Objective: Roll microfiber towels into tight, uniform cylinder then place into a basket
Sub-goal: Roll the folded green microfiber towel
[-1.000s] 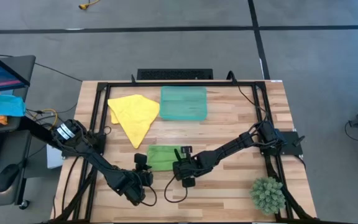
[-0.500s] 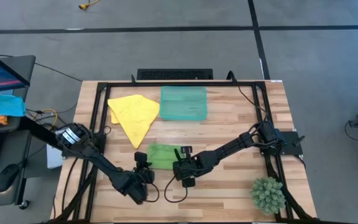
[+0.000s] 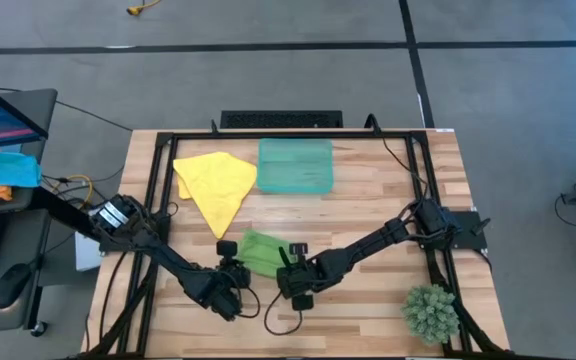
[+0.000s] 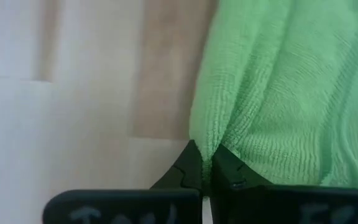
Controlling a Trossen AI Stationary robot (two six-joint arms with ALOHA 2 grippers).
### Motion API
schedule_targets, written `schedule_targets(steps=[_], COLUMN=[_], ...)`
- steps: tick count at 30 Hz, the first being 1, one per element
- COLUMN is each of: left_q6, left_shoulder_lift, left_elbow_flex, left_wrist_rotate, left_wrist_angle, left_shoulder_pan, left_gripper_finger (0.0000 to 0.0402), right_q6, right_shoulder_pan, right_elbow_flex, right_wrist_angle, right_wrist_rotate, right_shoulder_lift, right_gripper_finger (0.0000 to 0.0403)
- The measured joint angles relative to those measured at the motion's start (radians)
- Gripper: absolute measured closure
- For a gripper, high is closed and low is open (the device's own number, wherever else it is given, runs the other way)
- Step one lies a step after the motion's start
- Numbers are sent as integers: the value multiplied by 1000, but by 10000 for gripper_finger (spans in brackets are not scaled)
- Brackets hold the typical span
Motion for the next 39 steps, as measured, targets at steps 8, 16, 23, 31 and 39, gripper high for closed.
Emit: schedule_targets(steps=[8, 16, 23, 31, 39], left_q6=[-85, -295, -409, -432, -340], left_shoulder_lift=[-146, -269, -269, -264, -165], left_elbow_flex=[-3, -2, -3, -3, -6], left_wrist_rotate=[276, 507, 559, 614, 724], left_wrist_angle=[25, 72, 49, -21, 10], left_shoulder_pan=[-4, 21, 109, 241, 364], left_gripper_finger=[397, 396, 396, 398, 397], right_q6=[128, 312, 394, 417, 472], right_shoulder_pan=[40, 66, 59, 55, 44], right_elbow_flex=[62, 64, 63, 63, 63], right_wrist_angle=[16, 107, 117, 138, 124], right_wrist_rotate=[-105, -258, -274, -297, -297], right_shoulder_lift=[7, 5, 5, 4, 10], right_gripper_finger=[386, 378, 384, 388, 387])
